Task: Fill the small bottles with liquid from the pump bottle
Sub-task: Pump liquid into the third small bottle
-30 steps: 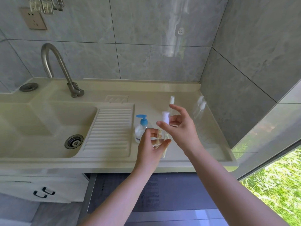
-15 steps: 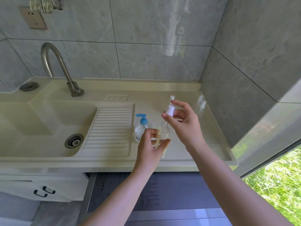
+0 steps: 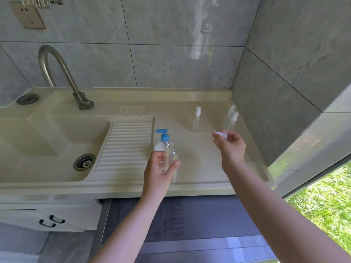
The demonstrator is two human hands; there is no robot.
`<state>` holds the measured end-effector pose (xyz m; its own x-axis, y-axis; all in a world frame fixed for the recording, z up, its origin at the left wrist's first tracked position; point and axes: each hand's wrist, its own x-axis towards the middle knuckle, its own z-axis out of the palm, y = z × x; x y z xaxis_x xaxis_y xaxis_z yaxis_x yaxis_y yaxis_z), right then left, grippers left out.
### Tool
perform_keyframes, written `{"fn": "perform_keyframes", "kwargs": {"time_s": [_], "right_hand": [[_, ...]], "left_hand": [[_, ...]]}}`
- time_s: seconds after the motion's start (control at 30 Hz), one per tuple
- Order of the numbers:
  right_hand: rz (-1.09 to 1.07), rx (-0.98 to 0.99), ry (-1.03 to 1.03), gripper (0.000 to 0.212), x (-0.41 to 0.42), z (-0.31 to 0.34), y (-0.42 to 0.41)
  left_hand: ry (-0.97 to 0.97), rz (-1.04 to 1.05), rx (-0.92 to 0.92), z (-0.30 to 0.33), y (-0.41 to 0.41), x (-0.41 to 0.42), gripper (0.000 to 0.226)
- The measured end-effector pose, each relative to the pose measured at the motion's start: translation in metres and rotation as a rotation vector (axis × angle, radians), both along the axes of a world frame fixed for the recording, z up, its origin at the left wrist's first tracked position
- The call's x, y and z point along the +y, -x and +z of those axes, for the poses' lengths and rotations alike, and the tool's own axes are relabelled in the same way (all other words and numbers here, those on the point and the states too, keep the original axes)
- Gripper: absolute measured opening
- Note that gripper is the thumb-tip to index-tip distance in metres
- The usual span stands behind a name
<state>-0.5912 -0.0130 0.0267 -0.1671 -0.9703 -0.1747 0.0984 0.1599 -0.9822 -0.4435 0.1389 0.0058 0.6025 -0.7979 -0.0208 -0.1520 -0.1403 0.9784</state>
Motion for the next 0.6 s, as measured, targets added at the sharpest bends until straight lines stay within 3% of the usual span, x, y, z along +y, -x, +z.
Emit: {"fn": "perform_keyframes", "kwargs": {"time_s": [0.17,0.6], "right_hand": [[0.052,0.308,-0.119,0.022,0.008,-0.056,0.002],[0.230,0.700,0.016,0.011,0.002,-0.122,-0.013]], "left_hand": [[0.008,0.029,0.044,-0.011,-0.009,0.006,0.031],[-0.028,0.089,0.071,-0.026,-0.019,0.025,0.029]]}}
